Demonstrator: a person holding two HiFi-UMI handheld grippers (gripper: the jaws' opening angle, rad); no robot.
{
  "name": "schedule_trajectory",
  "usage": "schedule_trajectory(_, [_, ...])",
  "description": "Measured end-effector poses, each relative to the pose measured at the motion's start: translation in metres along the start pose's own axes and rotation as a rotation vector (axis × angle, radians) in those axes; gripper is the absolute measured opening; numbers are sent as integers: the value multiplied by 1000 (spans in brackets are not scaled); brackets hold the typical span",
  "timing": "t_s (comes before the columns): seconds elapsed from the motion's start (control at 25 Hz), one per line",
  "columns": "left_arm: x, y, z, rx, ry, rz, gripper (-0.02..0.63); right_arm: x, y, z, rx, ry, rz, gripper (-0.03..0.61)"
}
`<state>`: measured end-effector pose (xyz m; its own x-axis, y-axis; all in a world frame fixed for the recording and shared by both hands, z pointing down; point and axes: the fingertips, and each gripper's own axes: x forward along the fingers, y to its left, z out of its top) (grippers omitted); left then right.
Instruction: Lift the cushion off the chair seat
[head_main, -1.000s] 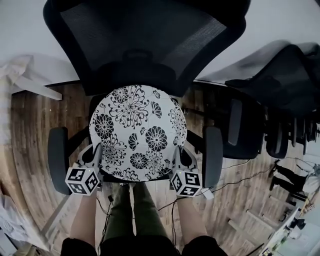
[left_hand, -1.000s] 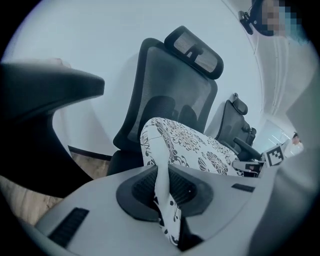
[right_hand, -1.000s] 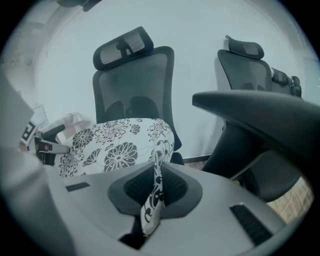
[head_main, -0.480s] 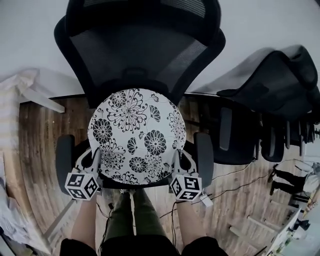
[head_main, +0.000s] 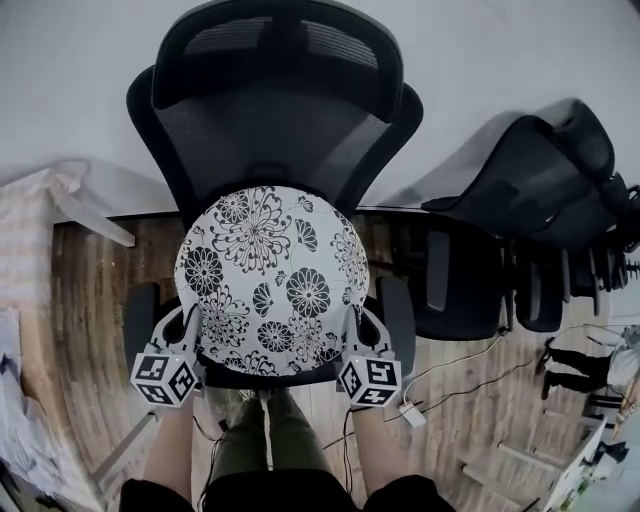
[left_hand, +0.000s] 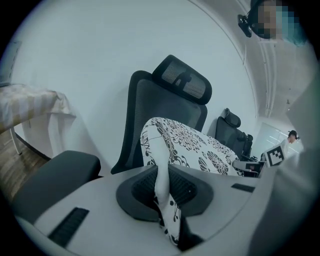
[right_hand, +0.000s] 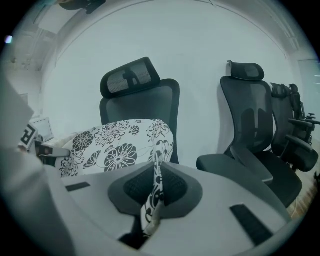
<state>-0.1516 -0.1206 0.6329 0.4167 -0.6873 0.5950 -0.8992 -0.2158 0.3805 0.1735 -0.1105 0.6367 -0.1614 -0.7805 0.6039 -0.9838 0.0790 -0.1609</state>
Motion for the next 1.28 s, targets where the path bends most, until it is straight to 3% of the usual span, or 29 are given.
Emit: schedule_trajectory(1.28, [17, 12, -22, 48, -172, -64, 41, 5, 0, -13, -85, -166, -2, 32])
